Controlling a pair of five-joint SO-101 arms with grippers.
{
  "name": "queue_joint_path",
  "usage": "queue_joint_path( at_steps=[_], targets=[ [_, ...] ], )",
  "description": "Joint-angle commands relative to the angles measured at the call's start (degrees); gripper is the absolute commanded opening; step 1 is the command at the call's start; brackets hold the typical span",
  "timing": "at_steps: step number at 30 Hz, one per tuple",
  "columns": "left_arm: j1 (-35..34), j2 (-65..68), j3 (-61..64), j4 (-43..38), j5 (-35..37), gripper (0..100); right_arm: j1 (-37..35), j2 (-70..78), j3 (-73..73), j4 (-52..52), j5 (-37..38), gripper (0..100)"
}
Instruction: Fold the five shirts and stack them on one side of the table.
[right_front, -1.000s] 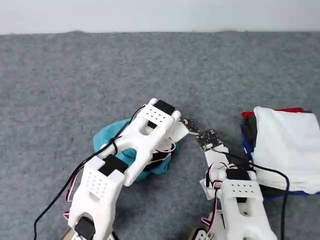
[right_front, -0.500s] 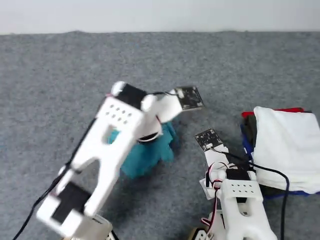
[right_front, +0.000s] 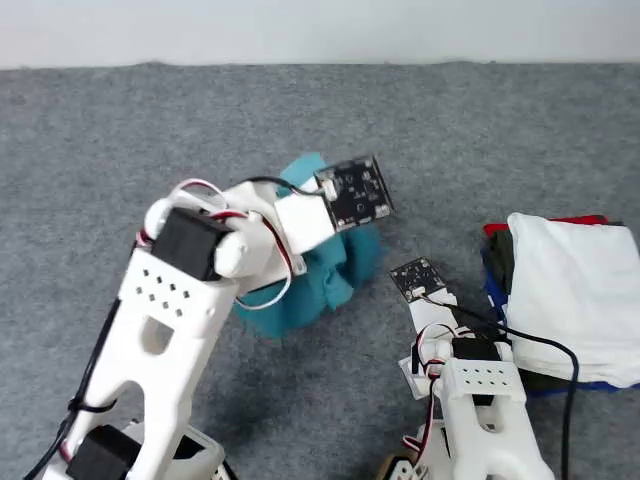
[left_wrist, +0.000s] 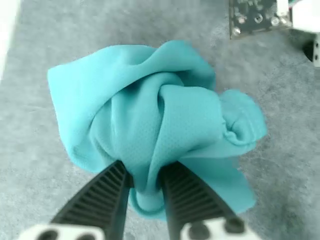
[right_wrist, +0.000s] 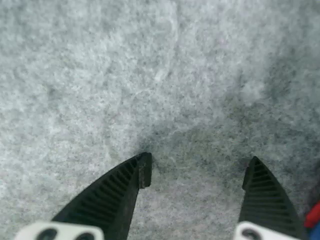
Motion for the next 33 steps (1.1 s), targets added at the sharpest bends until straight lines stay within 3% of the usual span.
queue_joint_path(
  at_steps=[1,17,25,33],
  targets=[
    [0.88,-2.11,4.09,-1.49,-0.44,1,0.48,0.75,0.0,-1.71,-0.53,30.7],
    [2.02,-2.11,7.08,-1.23,-0.62,3,0.4,0.75,0.0,-1.71,-0.53,30.7],
    [2.11,-2.02,8.13,-0.88,-0.62,30,0.22,0.75,0.0,-1.71,-0.53,30.7],
    [-2.02,-2.37,0.4,-0.18,-0.35,33,0.22,0.84,0.0,-1.71,-0.53,30.7]
  ],
)
